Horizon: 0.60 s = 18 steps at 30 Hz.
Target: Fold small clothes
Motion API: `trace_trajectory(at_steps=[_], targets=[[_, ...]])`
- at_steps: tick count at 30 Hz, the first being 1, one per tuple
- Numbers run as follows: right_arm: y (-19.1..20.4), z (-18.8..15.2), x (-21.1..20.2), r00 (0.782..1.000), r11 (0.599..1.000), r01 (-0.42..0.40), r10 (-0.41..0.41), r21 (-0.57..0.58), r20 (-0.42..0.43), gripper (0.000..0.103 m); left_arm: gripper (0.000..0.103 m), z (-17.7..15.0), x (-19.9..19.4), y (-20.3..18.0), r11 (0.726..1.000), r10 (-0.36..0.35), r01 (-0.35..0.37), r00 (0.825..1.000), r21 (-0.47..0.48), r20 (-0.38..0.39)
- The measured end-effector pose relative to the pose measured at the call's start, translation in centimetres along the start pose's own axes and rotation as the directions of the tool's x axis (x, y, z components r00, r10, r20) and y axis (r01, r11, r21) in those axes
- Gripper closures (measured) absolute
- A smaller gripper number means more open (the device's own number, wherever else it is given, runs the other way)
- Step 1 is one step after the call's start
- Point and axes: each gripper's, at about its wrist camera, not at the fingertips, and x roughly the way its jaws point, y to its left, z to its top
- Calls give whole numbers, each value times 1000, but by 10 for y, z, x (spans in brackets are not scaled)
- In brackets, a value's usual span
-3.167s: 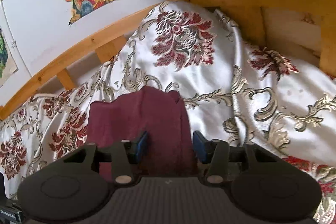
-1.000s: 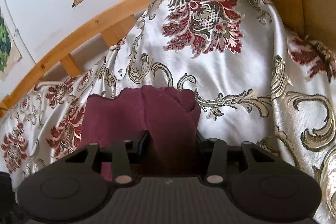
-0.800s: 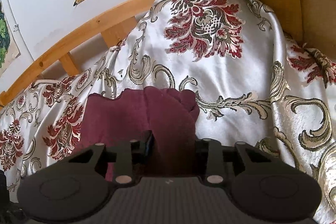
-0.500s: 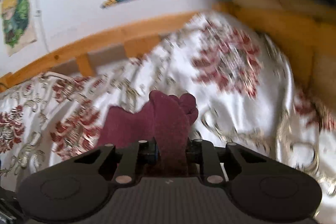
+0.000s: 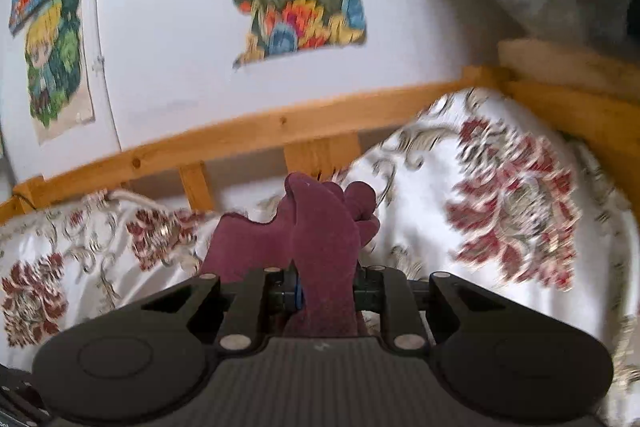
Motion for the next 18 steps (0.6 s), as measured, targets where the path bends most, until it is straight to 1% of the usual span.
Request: trace_trajectory(at_steps=[3, 5, 7, 9, 10, 13, 14, 15, 16, 18], targets=[[0, -17, 22, 998, 1000, 20, -20, -2, -58, 81, 53, -2, 7, 18, 998, 48, -49, 998, -27, -44], [-6, -27, 31, 996, 999, 42, -41, 11, -80, 79, 51, -5, 11, 23, 998, 47, -49, 997, -35, -55], [-16, -34, 31, 995, 998, 47, -43, 49, -86, 74, 50, -6, 12, 22, 999, 50, -51, 997, -18, -58], [-24, -37, 31, 995, 996, 51, -44, 76, -91, 65, 47, -5, 13, 22, 999, 45, -47, 997, -22, -62], [-26, -37, 29, 995, 995, 49, -42, 82, -90, 63, 47, -4, 13, 23, 999, 42, -44, 997, -29, -64], [-29, -37, 26, 995, 995, 55, -47, 88, -90, 50, 45, -4, 16, 23, 998, 39, -42, 997, -45, -69], [-29, -37, 24, 995, 995, 57, -49, 87, -91, 45, 43, -5, 15, 24, 998, 39, -43, 997, -48, -70], [-29, -38, 22, 995, 995, 58, -50, 85, -92, 40, 40, -4, 15, 23, 998, 41, -45, 997, -49, -72], [-28, -38, 20, 994, 995, 62, -55, 83, -92, 38, 38, -6, 13, 22, 998, 43, -46, 996, -47, -74], [-26, -38, 16, 993, 994, 77, -70, 73, -90, 26, 28, -5, 11, 19, 998, 50, -53, 996, -43, -77]])
